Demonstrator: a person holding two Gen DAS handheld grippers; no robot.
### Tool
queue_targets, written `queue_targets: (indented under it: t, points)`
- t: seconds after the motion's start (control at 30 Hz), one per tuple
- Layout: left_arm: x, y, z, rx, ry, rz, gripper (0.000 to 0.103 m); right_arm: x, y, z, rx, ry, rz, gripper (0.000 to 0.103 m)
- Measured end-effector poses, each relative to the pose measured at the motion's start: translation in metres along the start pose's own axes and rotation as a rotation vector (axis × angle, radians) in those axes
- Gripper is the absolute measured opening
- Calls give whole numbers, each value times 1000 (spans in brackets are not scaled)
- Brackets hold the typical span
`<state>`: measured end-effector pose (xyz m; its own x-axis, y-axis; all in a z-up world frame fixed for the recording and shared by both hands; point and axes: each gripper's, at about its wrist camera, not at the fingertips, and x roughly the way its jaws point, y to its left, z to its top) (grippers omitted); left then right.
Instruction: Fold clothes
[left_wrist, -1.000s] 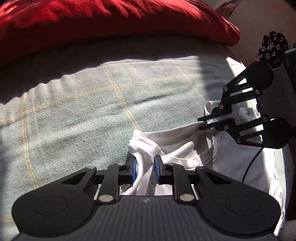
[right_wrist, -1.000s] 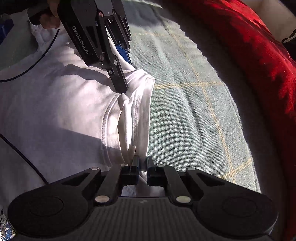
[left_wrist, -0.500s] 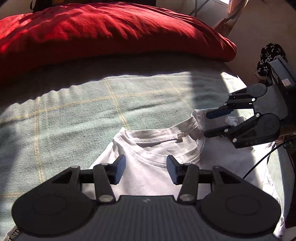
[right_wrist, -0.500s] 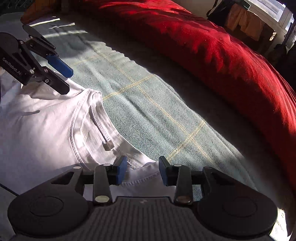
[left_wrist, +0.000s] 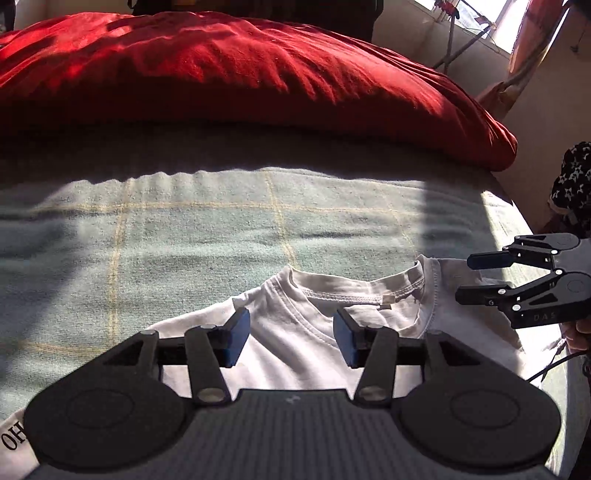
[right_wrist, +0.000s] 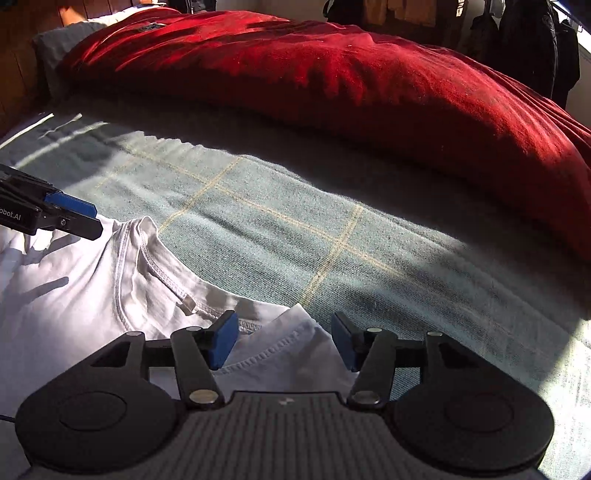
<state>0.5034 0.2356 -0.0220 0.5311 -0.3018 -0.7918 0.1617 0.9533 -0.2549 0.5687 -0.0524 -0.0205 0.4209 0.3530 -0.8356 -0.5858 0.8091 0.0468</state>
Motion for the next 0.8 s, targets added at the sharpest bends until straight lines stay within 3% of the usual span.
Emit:
queue_targets:
  t: [0.17, 0.33, 0.43, 0.53, 0.7, 0.8]
  points:
    - [-31, -33, -41, 111, 72, 67, 51, -36, 34, -52, 35, 74, 41, 69]
    - [-28, -39, -79, 66, 160, 75, 54, -48, 54, -99, 54, 141, 16, 72]
    - [-20, -28, -95, 25, 167, 139, 59, -41, 56, -117, 17, 139, -22, 77]
    - [-30, -25, -99, -40, 164, 233, 54, -54, 53, -124, -6, 108, -125, 77]
    - [-52, -51, -117, 33, 154, 173, 57, -60, 68, -140, -14, 108, -130, 79]
    - [-48, -68, -140, 108, 204, 201, 58, -62, 79, -150, -17, 112, -117, 80]
